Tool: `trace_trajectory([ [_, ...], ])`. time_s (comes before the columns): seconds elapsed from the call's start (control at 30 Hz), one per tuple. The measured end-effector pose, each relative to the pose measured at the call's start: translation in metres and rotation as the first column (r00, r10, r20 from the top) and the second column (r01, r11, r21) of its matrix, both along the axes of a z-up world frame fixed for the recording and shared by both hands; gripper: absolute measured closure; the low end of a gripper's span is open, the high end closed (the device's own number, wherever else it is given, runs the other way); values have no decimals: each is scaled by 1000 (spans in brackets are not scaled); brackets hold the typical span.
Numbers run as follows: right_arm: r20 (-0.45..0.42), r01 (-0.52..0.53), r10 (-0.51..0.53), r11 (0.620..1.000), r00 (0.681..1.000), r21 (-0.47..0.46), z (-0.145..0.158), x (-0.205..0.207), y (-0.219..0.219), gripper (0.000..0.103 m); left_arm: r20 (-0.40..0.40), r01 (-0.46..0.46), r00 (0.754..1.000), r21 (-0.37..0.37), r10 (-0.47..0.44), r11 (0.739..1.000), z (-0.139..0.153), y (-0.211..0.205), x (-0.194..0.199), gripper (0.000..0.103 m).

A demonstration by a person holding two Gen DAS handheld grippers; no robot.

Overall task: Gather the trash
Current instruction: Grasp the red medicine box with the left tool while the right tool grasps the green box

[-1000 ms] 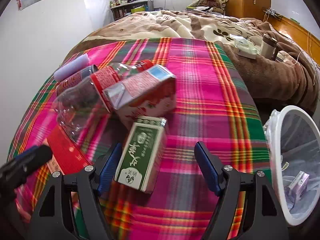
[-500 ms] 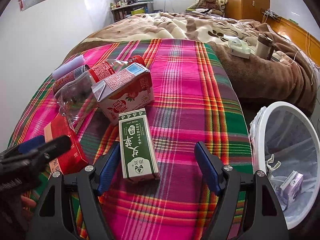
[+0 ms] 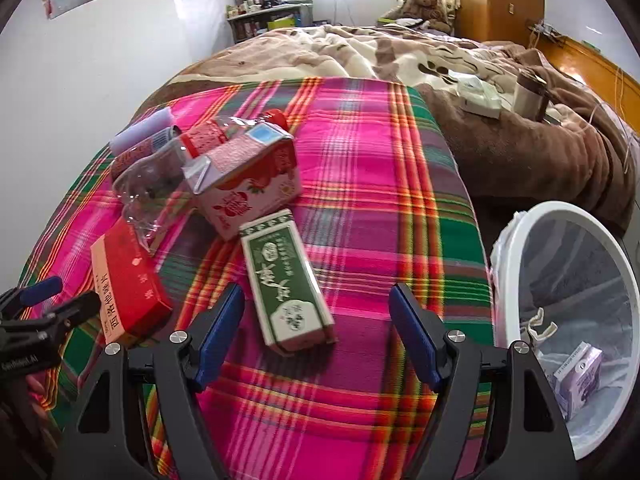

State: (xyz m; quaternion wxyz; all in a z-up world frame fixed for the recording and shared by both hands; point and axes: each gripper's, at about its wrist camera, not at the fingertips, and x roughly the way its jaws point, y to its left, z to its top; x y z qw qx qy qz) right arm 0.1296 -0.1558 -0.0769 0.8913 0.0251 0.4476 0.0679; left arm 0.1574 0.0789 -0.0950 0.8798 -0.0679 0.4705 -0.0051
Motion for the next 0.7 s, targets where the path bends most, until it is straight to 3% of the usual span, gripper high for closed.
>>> trace_trajectory([
  [0.1,6,-10,10,1000,1000,-12,1,0,3,27,16,-1,1000,-86,3,996,5,-4,1,5],
  [0.23,4,-3,3,1000,1000,-31,0,0,-3,27,19,30,999,-109,-28,994,9,-34,15,5],
  [0.43,-7,21,-21,1000,1000,-7,-2,1,-15,27,-21,-14,1000,-64,13,998,-2,-60,38,4],
  [0.53,-11,8,-8,1000,1000,-10,-3,3,-13,27,-29,-29,999,-5,29,1000,-9,-67,42,4],
  [0.7,-27,-17,17,1000,999,-11,-7,5,-9,27,-40,4,999,12,-3,1000,-11,-64,42,3],
])
